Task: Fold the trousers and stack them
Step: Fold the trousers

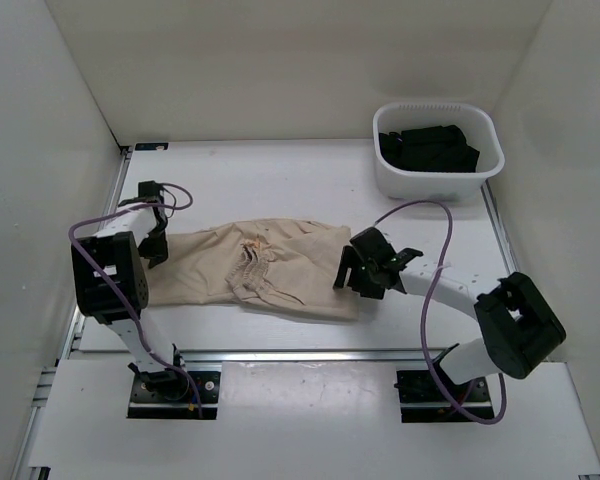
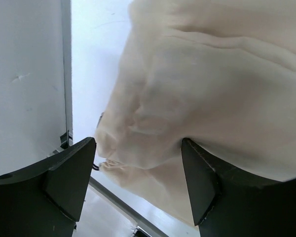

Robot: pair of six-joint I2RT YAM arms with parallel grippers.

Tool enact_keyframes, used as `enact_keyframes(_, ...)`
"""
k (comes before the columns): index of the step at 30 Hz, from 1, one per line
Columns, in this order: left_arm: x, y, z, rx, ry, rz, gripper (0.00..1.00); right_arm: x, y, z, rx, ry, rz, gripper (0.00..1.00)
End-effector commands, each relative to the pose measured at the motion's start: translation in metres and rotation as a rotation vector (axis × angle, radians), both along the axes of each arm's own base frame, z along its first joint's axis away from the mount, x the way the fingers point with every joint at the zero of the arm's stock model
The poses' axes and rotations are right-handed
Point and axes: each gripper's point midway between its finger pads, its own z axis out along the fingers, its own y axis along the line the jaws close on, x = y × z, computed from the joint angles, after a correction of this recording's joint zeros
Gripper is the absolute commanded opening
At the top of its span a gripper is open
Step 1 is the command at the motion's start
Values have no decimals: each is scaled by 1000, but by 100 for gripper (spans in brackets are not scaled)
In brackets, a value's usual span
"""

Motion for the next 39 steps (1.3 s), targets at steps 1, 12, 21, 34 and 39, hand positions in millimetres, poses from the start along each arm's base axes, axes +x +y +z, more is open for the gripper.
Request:
enact_keyframes(1, 1, 19, 12, 38, -44, 60, 82, -9, 16, -15, 116, 80, 1, 73)
enact_keyframes(12, 15, 7, 53, -130, -132, 50, 84, -27, -110, 1, -132, 196, -316, 0)
enact_keyframes(21, 5, -5, 39, -159, -89, 30, 87, -19, -204, 177, -411, -51, -387, 0)
enact_keyframes(34, 4, -7, 30, -174, -70, 29, 88, 28, 54, 125, -406, 44, 178, 0)
enact_keyframes(39, 4, -9, 27, -183, -72, 26, 88, 45, 103, 76, -312, 92, 206, 0)
